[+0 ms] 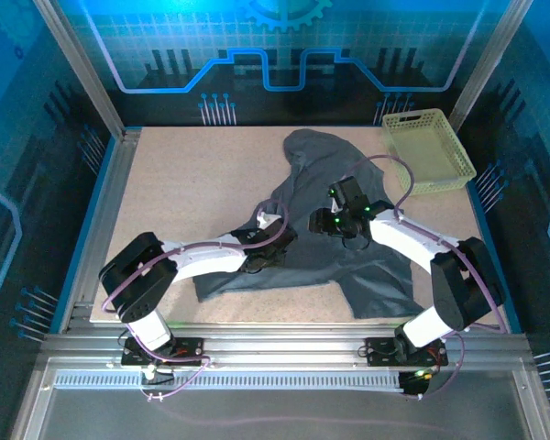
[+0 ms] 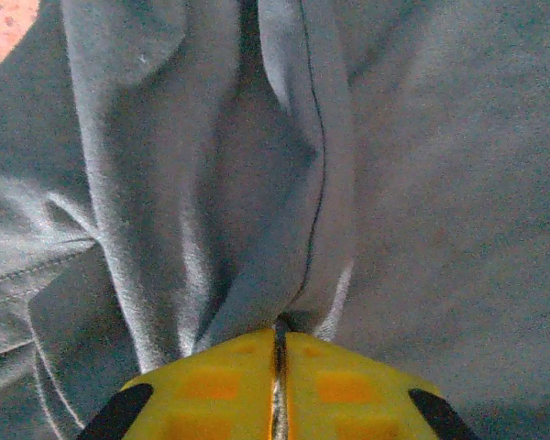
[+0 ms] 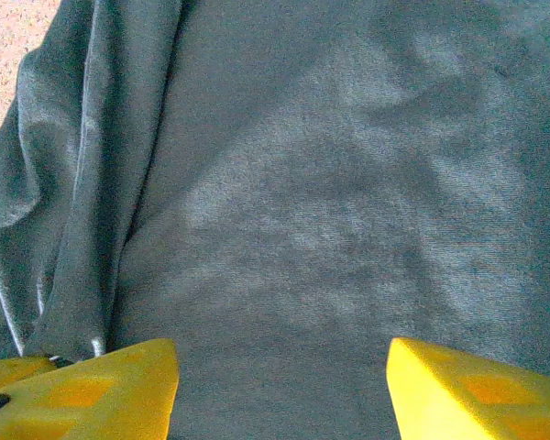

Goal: Fold the inside-out t-shirt

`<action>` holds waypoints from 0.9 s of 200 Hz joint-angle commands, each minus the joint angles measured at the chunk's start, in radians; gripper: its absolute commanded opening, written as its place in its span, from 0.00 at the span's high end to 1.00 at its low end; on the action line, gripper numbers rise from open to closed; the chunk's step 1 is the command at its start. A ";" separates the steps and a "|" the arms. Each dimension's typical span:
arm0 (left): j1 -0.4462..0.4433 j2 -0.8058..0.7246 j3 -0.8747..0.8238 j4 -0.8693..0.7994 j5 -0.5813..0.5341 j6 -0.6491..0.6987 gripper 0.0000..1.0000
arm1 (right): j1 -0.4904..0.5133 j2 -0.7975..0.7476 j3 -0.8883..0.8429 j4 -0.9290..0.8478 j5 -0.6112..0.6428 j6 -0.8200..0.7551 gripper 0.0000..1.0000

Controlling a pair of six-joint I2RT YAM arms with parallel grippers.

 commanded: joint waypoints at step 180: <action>-0.151 -0.584 -0.412 0.109 -0.248 -0.141 1.00 | 0.001 0.369 0.432 -0.066 0.079 -0.079 0.37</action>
